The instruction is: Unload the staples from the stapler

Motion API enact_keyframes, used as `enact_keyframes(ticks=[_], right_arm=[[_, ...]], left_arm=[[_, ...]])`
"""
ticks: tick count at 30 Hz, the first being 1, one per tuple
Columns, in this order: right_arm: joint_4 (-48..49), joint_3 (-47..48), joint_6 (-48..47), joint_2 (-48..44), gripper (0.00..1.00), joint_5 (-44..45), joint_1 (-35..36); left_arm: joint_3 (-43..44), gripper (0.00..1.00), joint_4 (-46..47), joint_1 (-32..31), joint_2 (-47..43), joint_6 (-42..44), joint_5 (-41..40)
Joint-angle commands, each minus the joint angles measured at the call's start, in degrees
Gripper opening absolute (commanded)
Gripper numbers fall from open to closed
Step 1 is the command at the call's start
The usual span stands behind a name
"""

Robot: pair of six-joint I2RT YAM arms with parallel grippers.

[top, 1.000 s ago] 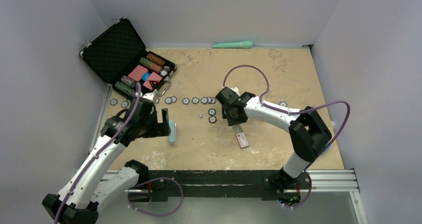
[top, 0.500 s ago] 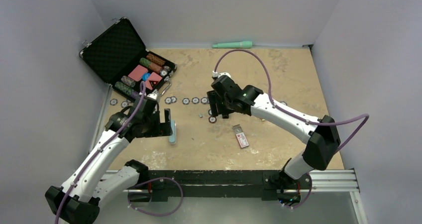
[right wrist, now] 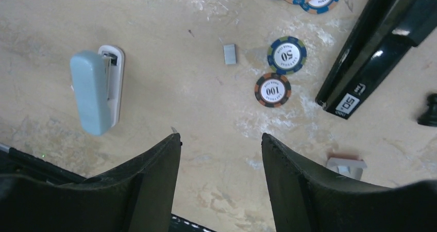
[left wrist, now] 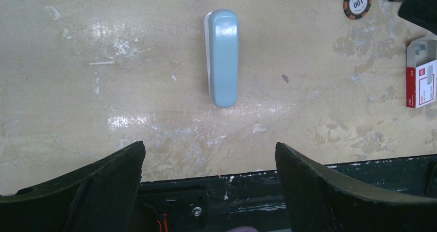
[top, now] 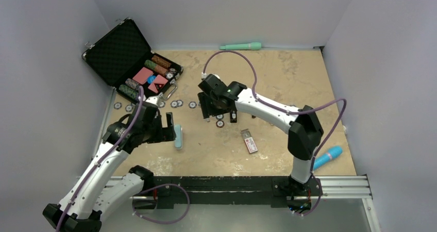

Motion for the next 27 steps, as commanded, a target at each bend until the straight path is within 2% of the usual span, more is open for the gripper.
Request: enact_keyframes(ticks=[1, 4, 9, 12, 16, 20, 27], right_arm=[[-3.1, 7.0, -2.1, 5.1, 0.61, 0.1, 0.1], [-3.6, 8.9, -3.6, 8.1, 0.61, 2.9, -0.1], [-6.0, 13.0, -4.0, 11.9, 0.59, 12.1, -0.3], [-3.0, 12.2, -6.8, 12.8, 0.58, 9.4, -0.6], [-2.4, 12.2, -7.8, 14.9, 0.56, 5.9, -0.8], [-1.0, 13.2, -8.4, 16.0, 0.55, 4.8, -0.8], [-1.5, 17.2, -10.6, 20.7, 0.54, 4.6, -0.8]], left_arm=[[1.0, 1.00, -0.5, 0.2, -0.2, -1.7, -3.2], [1.4, 1.00, -1.1, 0.2, -0.1, -2.2, -5.2], [2.3, 1.00, -4.2, 0.2, -1.1, -5.3, -14.0], [3.5, 1.00, -5.5, 0.2, -0.2, -5.9, -16.4], [5.5, 1.00, -8.4, 0.2, 0.2, -6.6, -13.7], [1.5, 1.00, -4.8, 0.2, -4.2, -6.9, -11.9], [1.5, 1.00, -4.4, 0.6, -9.3, -6.2, -12.9]])
